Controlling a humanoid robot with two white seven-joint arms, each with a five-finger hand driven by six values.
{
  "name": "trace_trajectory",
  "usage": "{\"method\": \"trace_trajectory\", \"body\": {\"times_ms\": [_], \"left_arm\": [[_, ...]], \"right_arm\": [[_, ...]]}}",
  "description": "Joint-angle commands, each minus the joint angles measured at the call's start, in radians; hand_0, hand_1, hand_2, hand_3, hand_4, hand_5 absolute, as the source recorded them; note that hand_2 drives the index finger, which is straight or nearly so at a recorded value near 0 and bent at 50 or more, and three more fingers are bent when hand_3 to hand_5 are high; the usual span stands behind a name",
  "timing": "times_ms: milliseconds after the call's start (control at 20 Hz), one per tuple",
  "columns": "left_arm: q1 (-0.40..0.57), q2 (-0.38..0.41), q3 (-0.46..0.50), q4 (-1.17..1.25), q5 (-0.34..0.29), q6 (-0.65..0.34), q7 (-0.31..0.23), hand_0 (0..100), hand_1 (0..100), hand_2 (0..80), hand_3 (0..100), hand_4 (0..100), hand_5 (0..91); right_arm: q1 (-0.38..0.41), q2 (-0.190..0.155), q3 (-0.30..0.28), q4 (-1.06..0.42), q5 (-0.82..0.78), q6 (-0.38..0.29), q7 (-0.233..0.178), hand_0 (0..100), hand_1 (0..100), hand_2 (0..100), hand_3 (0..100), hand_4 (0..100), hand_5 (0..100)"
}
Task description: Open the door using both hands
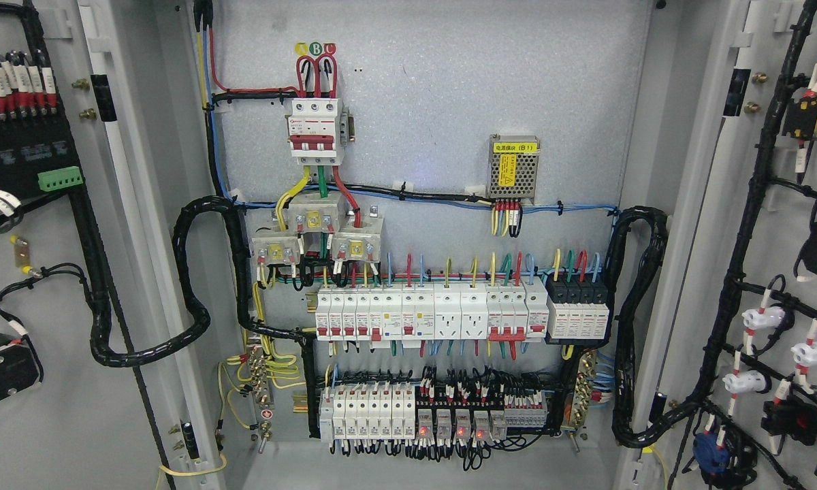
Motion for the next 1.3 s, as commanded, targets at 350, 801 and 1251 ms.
{"method": "trace_trajectory", "body": {"times_ms": [350, 801, 1251], "left_arm": [[-0.1, 0.14, 0.033, 0.176, 0.016, 0.006, -0.049, 30, 0, 2.7, 3, 4, 0.0], [-0.119, 0.137, 0.033, 0.185, 0.014, 0.008, -0.049, 30, 0, 2.7, 3, 4, 0.0], [-0.103, 0.076, 0.01, 0.017, 0.013, 0.06, -0.047, 30, 0, 2.7, 3, 4, 0.0]], "right_arm": [[-0.003, -0.007, 0.0, 0.023, 0.002, 0.001, -0.003, 22, 0, 0, 0, 0, 0], [-0.016, -0.001, 0.046, 0.007, 0.011, 0.001, -0.003, 22, 0, 0, 0, 0, 0], [-0.065, 0.028, 0.119, 0.007, 0.068, 0.001, -0.003, 22, 0, 0, 0, 0, 0]]}}
